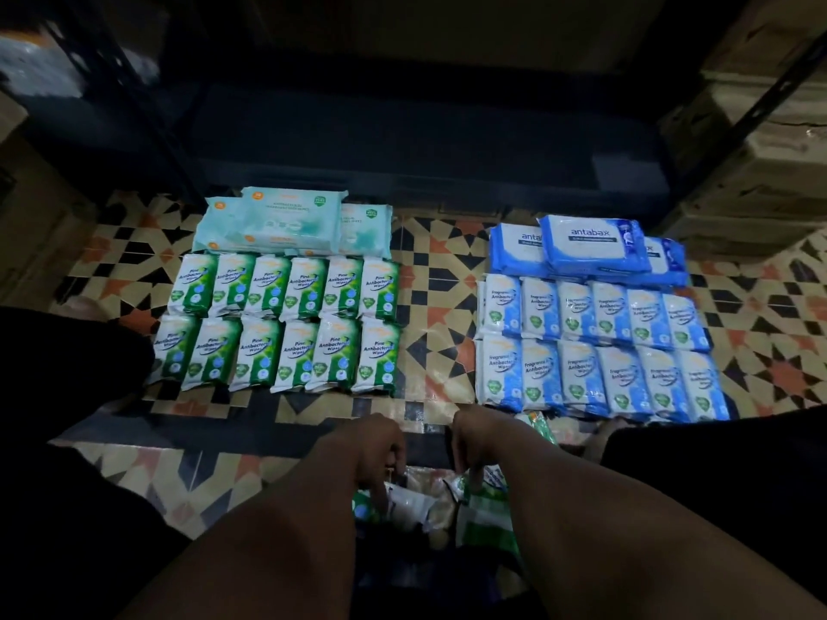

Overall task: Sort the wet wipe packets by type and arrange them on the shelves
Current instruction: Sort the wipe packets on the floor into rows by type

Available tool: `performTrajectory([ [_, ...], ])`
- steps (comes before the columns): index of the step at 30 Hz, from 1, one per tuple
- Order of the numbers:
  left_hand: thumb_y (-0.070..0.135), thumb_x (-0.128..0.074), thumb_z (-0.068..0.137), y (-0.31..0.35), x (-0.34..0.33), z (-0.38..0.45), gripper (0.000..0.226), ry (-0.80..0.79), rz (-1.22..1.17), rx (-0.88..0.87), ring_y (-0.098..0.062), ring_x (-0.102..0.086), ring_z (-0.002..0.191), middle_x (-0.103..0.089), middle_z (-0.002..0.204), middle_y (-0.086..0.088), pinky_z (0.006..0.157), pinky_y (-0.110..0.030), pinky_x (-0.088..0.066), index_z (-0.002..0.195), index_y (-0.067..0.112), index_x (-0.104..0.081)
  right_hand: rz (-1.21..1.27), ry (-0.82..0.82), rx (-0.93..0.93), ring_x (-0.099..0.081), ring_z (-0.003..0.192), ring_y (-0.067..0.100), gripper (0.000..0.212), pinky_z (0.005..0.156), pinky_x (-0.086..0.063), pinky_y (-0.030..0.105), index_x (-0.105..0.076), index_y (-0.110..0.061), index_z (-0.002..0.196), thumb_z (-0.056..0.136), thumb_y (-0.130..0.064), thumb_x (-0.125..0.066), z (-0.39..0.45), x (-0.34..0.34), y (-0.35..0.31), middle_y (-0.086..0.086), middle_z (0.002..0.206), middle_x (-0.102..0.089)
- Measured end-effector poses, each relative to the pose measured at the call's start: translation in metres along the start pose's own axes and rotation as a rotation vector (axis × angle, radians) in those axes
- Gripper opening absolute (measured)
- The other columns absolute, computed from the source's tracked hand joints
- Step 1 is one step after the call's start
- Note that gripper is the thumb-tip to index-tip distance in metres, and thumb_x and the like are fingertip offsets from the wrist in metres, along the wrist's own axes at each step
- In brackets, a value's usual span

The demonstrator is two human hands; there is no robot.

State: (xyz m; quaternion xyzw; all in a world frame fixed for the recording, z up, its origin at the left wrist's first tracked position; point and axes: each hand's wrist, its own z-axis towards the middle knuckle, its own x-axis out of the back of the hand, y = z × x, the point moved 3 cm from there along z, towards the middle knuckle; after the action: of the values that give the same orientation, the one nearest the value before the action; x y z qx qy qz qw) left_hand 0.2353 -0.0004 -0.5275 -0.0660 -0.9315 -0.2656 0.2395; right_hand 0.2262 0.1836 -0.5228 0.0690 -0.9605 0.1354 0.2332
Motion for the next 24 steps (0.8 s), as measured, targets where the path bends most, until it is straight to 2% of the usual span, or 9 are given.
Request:
performTrajectory([
  [3, 0.024, -0.101, 0.052, -0.008, -0.006, 0.004, 0.037, -0.025, 0.039, 0.014, -0.014, -0.068, 0.078, -0.070, 0.084, 0.006, 0.074, -0.041, -0.061, 0.080, 0.020, -0.076, -0.006, 0.037, -0.010, -0.069, 0.100, 0.028, 0.038, 0.091, -0.057, 0.039, -0.080, -0.014, 0.100, 0.064, -0.013, -0.092, 0.002, -0.003, -0.004, 0.011, 0.110, -0.074],
  [7, 0.018, -0.097, 0.059, -0.014, -0.007, 0.004, 0.026, 0.022, -0.082, 0.051, -0.015, -0.069, 0.083, -0.075, 0.089, -0.001, 0.079, -0.041, -0.061, 0.072, 0.017, -0.075, 0.051, 0.012, 0.012, -0.070, 0.101, 0.026, 0.034, 0.093, -0.057, 0.041, -0.080, -0.010, 0.103, 0.070, -0.013, -0.090, 0.007, -0.003, -0.002, 0.011, 0.107, -0.075],
  [10, 0.010, -0.094, 0.064, -0.027, -0.004, 0.005, 0.025, 0.116, -0.213, 0.086, -0.021, -0.072, 0.080, -0.075, 0.086, -0.008, 0.075, -0.044, -0.061, 0.067, 0.014, -0.070, 0.225, 0.047, 0.005, -0.074, 0.086, 0.018, 0.024, 0.087, -0.061, 0.038, -0.082, -0.010, 0.087, 0.066, -0.013, -0.094, 0.014, -0.001, 0.001, 0.004, 0.089, -0.078],
  [13, 0.001, -0.089, 0.069, -0.038, 0.003, 0.000, 0.036, 0.189, -0.345, 0.100, -0.026, -0.073, 0.077, -0.072, 0.082, -0.011, 0.071, -0.046, -0.061, 0.058, 0.018, -0.059, 0.557, 0.249, -0.037, -0.075, 0.076, 0.014, 0.011, 0.077, -0.062, 0.027, -0.081, -0.013, 0.076, 0.072, -0.007, -0.089, 0.015, 0.007, 0.005, 0.002, 0.079, -0.078],
  [15, 0.001, -0.086, 0.073, -0.042, 0.007, -0.004, 0.039, 0.227, -0.375, 0.115, -0.020, -0.069, 0.069, -0.067, 0.076, -0.004, 0.062, -0.034, -0.057, 0.061, 0.020, -0.054, 0.694, 0.369, -0.041, -0.075, 0.075, 0.018, 0.016, 0.077, -0.062, 0.029, -0.080, -0.016, 0.068, 0.070, -0.003, -0.089, 0.016, 0.012, 0.010, 0.003, 0.074, -0.077],
  [17, 0.003, -0.086, 0.075, -0.047, 0.009, -0.007, 0.039, 0.268, -0.420, 0.133, -0.014, -0.064, 0.064, -0.063, 0.076, -0.005, 0.057, -0.028, -0.052, 0.065, 0.018, -0.052, 0.769, 0.422, -0.051, -0.075, 0.076, 0.023, 0.022, 0.079, -0.062, 0.035, -0.078, -0.019, 0.061, 0.067, -0.003, -0.091, 0.017, 0.014, 0.010, 0.004, 0.073, -0.076],
  [20, 0.000, -0.086, 0.074, -0.052, 0.010, -0.013, 0.034, 0.284, -0.507, 0.149, -0.019, -0.068, 0.070, -0.066, 0.083, -0.017, 0.059, -0.030, -0.056, 0.068, 0.016, -0.057, 0.846, 0.428, -0.070, -0.074, 0.081, 0.024, 0.025, 0.081, -0.060, 0.031, -0.075, -0.023, 0.059, 0.068, -0.007, -0.092, 0.020, 0.014, 0.008, 0.005, 0.078, -0.077],
  [22, -0.002, -0.088, 0.071, -0.054, 0.015, -0.016, 0.030, 0.267, -0.555, 0.170, -0.023, -0.070, 0.076, -0.068, 0.091, -0.023, 0.064, -0.034, -0.059, 0.073, 0.014, -0.062, 0.903, 0.403, -0.068, -0.073, 0.085, 0.021, 0.015, 0.076, -0.056, 0.021, -0.076, -0.015, 0.068, 0.071, -0.008, -0.090, 0.022, 0.014, 0.008, 0.007, 0.084, -0.077],
  [24, -0.005, -0.086, 0.071, -0.056, 0.025, -0.021, 0.029, 0.223, -0.641, 0.217, -0.024, -0.072, 0.077, -0.070, 0.091, -0.019, 0.070, -0.039, -0.059, 0.080, 0.014, -0.067, 0.999, 0.380, -0.066, -0.073, 0.094, 0.018, 0.012, 0.084, -0.054, 0.021, -0.076, -0.005, 0.077, 0.073, -0.005, -0.088, 0.023, 0.018, 0.009, 0.010, 0.092, -0.077],
])
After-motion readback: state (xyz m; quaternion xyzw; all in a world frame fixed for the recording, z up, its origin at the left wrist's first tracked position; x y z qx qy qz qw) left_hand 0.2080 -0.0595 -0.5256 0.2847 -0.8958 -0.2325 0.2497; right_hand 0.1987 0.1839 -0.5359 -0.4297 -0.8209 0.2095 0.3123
